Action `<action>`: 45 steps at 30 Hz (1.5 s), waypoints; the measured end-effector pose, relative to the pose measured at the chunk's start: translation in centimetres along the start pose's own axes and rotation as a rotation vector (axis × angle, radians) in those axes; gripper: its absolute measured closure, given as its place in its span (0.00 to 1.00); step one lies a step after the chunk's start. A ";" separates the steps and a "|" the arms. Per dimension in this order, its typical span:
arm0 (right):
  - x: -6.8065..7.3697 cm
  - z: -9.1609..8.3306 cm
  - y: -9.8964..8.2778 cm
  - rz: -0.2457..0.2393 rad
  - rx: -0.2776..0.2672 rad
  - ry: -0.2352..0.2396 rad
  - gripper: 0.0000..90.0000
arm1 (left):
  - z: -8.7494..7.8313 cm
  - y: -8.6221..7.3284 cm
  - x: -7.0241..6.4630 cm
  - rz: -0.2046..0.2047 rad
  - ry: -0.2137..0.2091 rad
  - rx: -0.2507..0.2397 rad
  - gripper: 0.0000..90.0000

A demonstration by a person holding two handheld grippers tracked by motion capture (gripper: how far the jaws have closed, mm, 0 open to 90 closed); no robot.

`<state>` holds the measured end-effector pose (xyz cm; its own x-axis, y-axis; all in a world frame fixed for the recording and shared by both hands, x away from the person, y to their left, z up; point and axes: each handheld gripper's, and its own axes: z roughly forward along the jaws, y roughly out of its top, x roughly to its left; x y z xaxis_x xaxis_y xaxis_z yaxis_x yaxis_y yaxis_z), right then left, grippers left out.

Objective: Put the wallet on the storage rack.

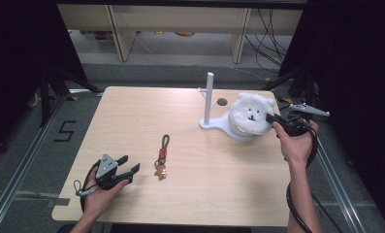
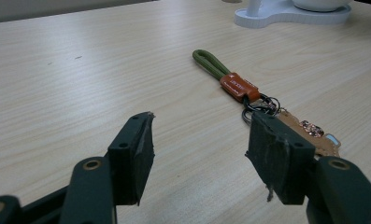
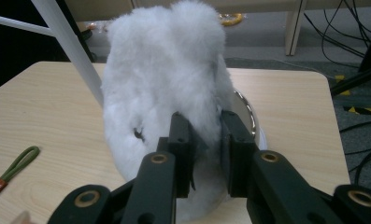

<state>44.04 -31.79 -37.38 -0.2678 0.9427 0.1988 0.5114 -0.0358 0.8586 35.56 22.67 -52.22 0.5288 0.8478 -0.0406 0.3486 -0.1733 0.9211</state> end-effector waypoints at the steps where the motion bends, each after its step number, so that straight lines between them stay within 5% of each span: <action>1: -0.1 0.1 0.1 -0.007 -0.003 0.002 0.86 | 0.0 0.0 0.0 0.002 0.002 0.001 0.44; 7: -0.7 0.5 0.3 -0.034 0.005 -0.015 0.86 | 0.0 0.0 0.0 0.003 0.003 0.001 0.44; 10: -0.7 0.9 0.0 0.014 0.004 -0.025 0.86 | 0.0 0.0 0.0 0.004 0.003 0.001 0.44; 12: -1.0 1.0 0.0 -0.008 0.012 -0.026 0.86 | 0.0 0.0 0.0 0.003 0.004 0.002 0.44; 14: -1.2 1.2 -0.2 0.021 0.026 -0.036 0.86 | 0.0 0.0 0.0 0.001 0.002 -0.005 0.44; 15: -1.6 1.4 -0.2 -0.015 0.019 -0.032 0.86 | 0.1 0.0 0.0 0.000 -0.001 -0.006 0.44; 18: -1.4 1.4 -0.3 0.013 0.031 -0.046 0.86 | 0.1 0.0 0.0 0.001 -0.001 -0.005 0.44; 19: -1.8 1.7 -0.3 -0.022 0.018 -0.037 0.86 | 0.1 0.0 0.0 0.000 -0.001 -0.005 0.44; 28: -1.8 2.1 -0.2 0.002 0.060 -0.062 0.86 | 0.0 0.0 0.0 0.002 0.004 0.000 0.44; 30: -2.0 2.5 -0.3 -0.049 0.079 -0.071 0.86 | 0.1 0.0 0.0 0.002 -0.002 -0.006 0.44; 43: -1.7 3.5 0.3 -0.116 0.133 -0.105 0.86 | 0.1 0.0 -0.1 0.006 0.003 0.002 0.44; 45: -1.1 3.8 0.4 -0.090 0.147 -0.121 0.86 | 0.1 0.0 -0.1 0.009 0.003 0.005 0.44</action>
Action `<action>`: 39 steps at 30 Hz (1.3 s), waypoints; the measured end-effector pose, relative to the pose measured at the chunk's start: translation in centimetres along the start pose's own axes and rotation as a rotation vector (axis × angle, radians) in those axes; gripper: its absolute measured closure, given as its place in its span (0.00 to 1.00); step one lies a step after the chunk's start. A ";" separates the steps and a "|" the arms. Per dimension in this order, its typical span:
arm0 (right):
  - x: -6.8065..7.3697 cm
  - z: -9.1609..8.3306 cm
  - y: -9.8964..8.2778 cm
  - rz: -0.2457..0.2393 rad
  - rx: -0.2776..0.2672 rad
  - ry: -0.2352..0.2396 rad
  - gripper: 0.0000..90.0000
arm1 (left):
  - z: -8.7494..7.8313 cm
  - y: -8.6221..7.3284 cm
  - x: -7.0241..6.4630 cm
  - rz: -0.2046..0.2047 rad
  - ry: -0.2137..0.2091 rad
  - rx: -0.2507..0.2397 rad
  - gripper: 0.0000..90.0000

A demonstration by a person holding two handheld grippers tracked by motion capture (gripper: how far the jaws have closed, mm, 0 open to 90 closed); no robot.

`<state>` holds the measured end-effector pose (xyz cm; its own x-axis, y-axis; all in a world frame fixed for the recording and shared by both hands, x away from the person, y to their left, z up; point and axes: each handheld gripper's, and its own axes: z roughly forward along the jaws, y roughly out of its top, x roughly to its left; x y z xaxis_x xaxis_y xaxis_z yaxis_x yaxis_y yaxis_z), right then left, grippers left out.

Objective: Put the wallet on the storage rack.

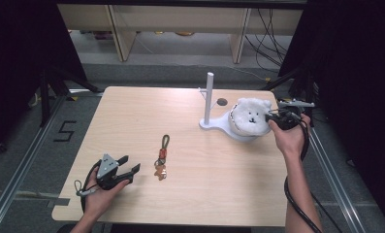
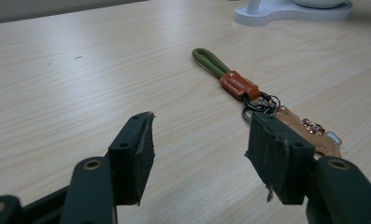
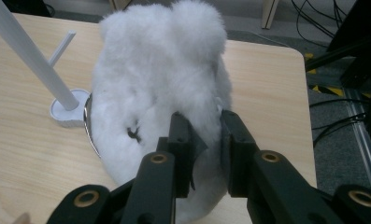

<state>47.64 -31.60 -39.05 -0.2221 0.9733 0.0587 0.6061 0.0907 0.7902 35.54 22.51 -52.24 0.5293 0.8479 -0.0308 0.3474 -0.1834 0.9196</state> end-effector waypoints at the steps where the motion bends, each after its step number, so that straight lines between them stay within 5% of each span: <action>1: 0.0 0.4 0.4 -0.048 0.012 -0.011 0.85 | 0.0 0.0 0.0 0.001 0.000 0.000 0.44; 4: 0.4 0.7 0.6 -0.033 0.033 -0.019 0.85 | 0.0 0.0 0.0 -0.007 -0.001 -0.005 0.44; 5: 0.3 1.1 0.8 -0.072 0.028 -0.031 0.85 | 0.0 0.0 0.1 -0.007 -0.006 -0.009 0.44; 9: 0.0 1.5 0.9 -0.099 0.034 -0.036 0.84 | 0.0 0.0 0.0 -0.004 -0.001 -0.003 0.44; 10: 0.3 1.6 0.8 -0.063 0.045 -0.052 0.83 | 0.0 0.0 0.0 0.000 -0.001 -0.001 0.44; 13: 0.2 1.8 0.7 -0.071 0.054 -0.067 0.80 | 0.0 0.0 0.0 0.003 0.002 0.004 0.44; 15: -0.4 2.2 0.5 -0.095 0.040 -0.027 0.78 | 0.0 0.0 0.0 0.001 0.002 0.002 0.44; 19: -0.7 2.5 0.1 -0.067 0.034 -0.035 0.74 | 0.0 0.0 0.0 0.002 0.001 0.001 0.44; 24: -1.0 2.6 0.1 -0.090 0.042 -0.020 0.70 | 0.0 0.0 0.0 0.000 -0.001 0.000 0.44; 32: -0.7 2.3 -0.1 -0.033 0.022 -0.088 0.58 | 0.0 0.0 0.0 -0.005 -0.007 -0.008 0.44; 39: -0.8 2.1 -0.1 -0.008 0.000 -0.070 0.54 | 0.0 0.0 0.0 -0.001 -0.002 0.000 0.44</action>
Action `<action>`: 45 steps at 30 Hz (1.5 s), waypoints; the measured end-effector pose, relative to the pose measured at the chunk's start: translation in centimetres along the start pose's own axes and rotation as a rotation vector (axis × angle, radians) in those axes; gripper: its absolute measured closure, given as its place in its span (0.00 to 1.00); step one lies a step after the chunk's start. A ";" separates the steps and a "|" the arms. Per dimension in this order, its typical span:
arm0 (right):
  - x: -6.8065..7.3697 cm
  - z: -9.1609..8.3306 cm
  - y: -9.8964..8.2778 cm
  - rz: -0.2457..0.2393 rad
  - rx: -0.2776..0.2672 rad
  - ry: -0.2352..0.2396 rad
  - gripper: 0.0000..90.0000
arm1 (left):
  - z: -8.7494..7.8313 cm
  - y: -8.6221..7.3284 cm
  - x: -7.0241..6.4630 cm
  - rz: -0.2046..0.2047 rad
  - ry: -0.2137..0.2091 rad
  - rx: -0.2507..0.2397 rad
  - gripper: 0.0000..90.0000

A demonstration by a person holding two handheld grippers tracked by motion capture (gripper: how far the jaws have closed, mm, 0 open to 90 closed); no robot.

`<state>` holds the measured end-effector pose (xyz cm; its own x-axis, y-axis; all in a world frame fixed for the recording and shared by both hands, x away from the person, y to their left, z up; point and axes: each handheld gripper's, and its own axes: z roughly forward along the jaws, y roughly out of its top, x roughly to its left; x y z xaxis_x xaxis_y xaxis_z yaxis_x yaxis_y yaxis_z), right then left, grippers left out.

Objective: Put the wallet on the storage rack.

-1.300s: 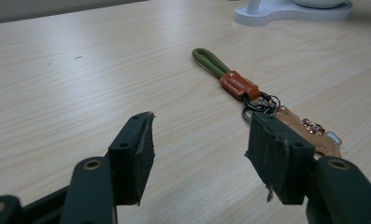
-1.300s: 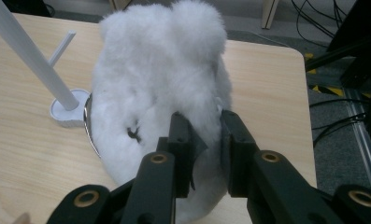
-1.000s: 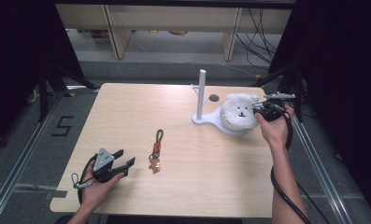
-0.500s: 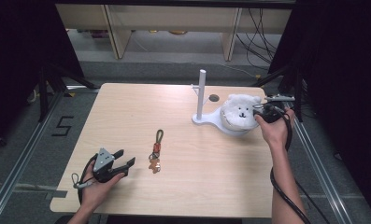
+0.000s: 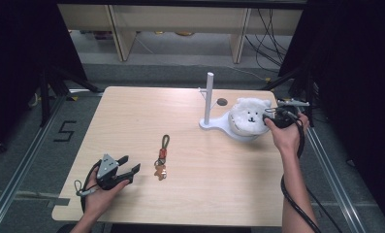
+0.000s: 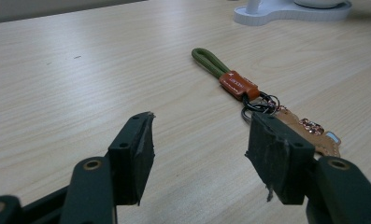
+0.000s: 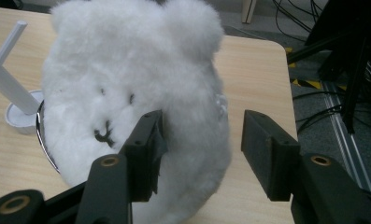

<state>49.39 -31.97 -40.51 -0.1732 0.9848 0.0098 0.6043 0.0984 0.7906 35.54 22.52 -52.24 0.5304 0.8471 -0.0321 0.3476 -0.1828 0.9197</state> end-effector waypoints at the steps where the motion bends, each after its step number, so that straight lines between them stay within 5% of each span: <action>1: 0.0 0.0 0.0 0.000 0.000 0.000 0.54 | 0.0 0.0 0.0 -0.001 -0.001 0.000 0.44; 3: 0.3 -0.3 0.0 0.049 0.008 -0.005 0.53 | 0.0 0.0 0.0 -0.002 0.000 0.001 0.44; 11: 0.3 -0.6 0.3 0.037 0.023 0.002 0.52 | 0.0 0.0 0.0 0.001 -0.001 0.001 0.44; 16: -0.2 -0.9 0.4 0.033 -0.023 0.005 0.52 | 0.1 0.0 0.0 0.000 -0.002 0.002 0.44; 27: -0.1 -2.1 -0.1 0.031 -0.034 0.019 0.54 | 0.1 0.0 -0.1 0.011 -0.003 0.011 0.44; 29: 0.4 -2.4 -0.6 0.070 -0.008 0.017 0.53 | 0.2 0.0 -0.1 0.012 -0.002 0.009 0.44; 33: 0.4 -3.1 -1.8 0.034 0.017 0.025 0.51 | 0.1 0.0 -0.1 0.008 -0.001 0.012 0.44; 37: 0.9 -4.1 -3.7 0.040 -0.005 0.035 0.52 | 0.1 0.0 -0.1 0.007 0.001 0.011 0.44; 42: 2.4 -5.5 -6.8 0.043 -0.094 0.013 0.55 | 0.2 0.0 -0.1 -0.002 0.005 0.008 0.44; 44: 2.7 -5.7 -7.5 0.021 -0.085 0.038 0.57 | 0.2 0.0 0.0 -0.001 0.005 0.008 0.44; 45: 3.2 -5.8 -7.9 0.054 -0.095 0.040 0.59 | 0.2 0.0 -0.1 0.001 0.006 0.010 0.44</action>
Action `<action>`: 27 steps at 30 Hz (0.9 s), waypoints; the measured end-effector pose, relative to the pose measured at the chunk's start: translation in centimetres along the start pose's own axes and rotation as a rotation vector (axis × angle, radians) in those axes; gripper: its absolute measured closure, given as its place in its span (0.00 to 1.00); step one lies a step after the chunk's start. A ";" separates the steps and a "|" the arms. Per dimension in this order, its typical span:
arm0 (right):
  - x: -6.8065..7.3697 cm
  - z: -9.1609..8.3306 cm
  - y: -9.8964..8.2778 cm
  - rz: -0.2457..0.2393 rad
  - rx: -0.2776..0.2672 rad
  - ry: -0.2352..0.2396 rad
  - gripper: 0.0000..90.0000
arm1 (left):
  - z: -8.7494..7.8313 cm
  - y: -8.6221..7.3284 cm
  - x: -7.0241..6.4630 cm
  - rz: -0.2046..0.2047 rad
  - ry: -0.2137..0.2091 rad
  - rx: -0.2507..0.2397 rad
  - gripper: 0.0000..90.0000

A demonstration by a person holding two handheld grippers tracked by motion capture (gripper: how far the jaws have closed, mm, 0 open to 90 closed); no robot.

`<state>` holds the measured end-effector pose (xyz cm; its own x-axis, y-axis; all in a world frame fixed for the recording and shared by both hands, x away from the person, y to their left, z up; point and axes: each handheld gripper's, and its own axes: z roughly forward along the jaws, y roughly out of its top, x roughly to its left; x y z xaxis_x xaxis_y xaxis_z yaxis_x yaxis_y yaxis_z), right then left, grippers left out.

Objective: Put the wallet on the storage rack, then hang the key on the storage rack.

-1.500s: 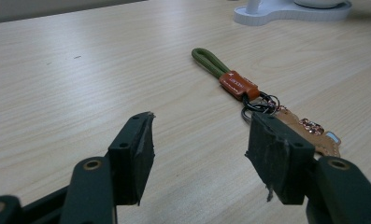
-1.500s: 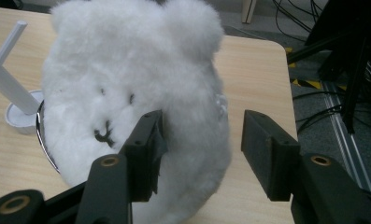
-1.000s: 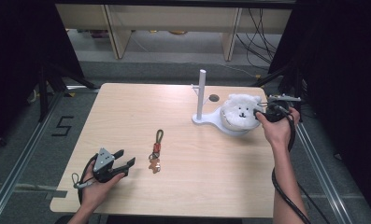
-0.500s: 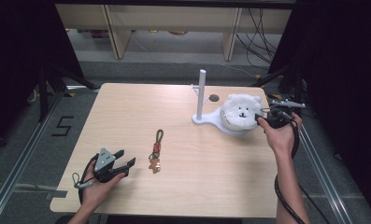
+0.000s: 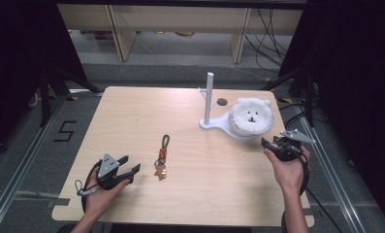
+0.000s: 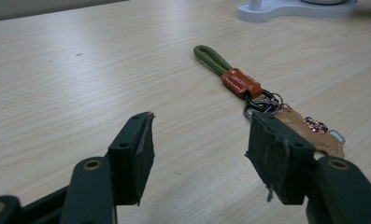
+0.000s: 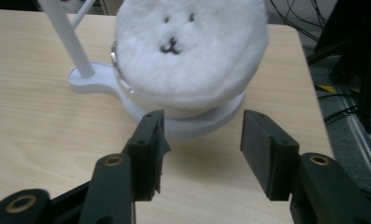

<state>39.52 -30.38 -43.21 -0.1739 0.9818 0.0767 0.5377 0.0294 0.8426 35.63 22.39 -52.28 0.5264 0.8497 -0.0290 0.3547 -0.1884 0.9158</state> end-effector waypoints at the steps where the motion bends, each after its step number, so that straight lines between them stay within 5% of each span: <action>1: 0.0 0.1 -0.3 -0.032 -0.016 0.022 0.61 | 0.0 0.0 0.0 0.000 0.000 0.001 0.44; 3: 0.9 -0.1 -1.3 -0.046 -0.063 0.039 0.64 | 0.0 0.0 0.0 -0.001 0.001 0.000 0.44; 6: 1.5 0.1 -2.2 -0.053 -0.058 0.059 0.65 | 0.0 0.0 0.0 -0.005 0.003 -0.003 0.44; 10: 2.6 0.4 -3.4 0.000 0.032 0.075 0.66 | -0.1 -0.1 0.0 -0.013 0.000 -0.005 0.44; 11: 2.3 0.5 -3.5 -0.051 0.039 0.064 0.67 | -0.2 -0.1 0.0 -0.016 0.004 -0.004 0.44; 17: 2.6 0.3 -3.5 -0.039 0.129 0.086 0.70 | -0.1 -0.1 0.0 -0.015 0.005 -0.001 0.44; 20: 2.6 0.4 -3.7 -0.057 0.237 0.050 0.68 | -0.1 -0.1 -0.2 0.004 0.009 0.002 0.44; 26: 2.0 -0.3 -4.0 -0.058 0.288 0.019 0.69 | 0.0 0.0 -0.3 0.016 0.011 0.030 0.45; 27: 2.0 -0.5 -3.9 -0.030 0.294 0.023 0.68 | 0.1 0.0 -0.3 0.013 -0.004 0.025 0.45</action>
<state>36.69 -28.63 -46.10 -0.2104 0.9752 0.0690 0.7476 0.1150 0.6541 35.53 22.12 -52.28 0.5345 0.8450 -0.0187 0.3672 -0.2122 0.9056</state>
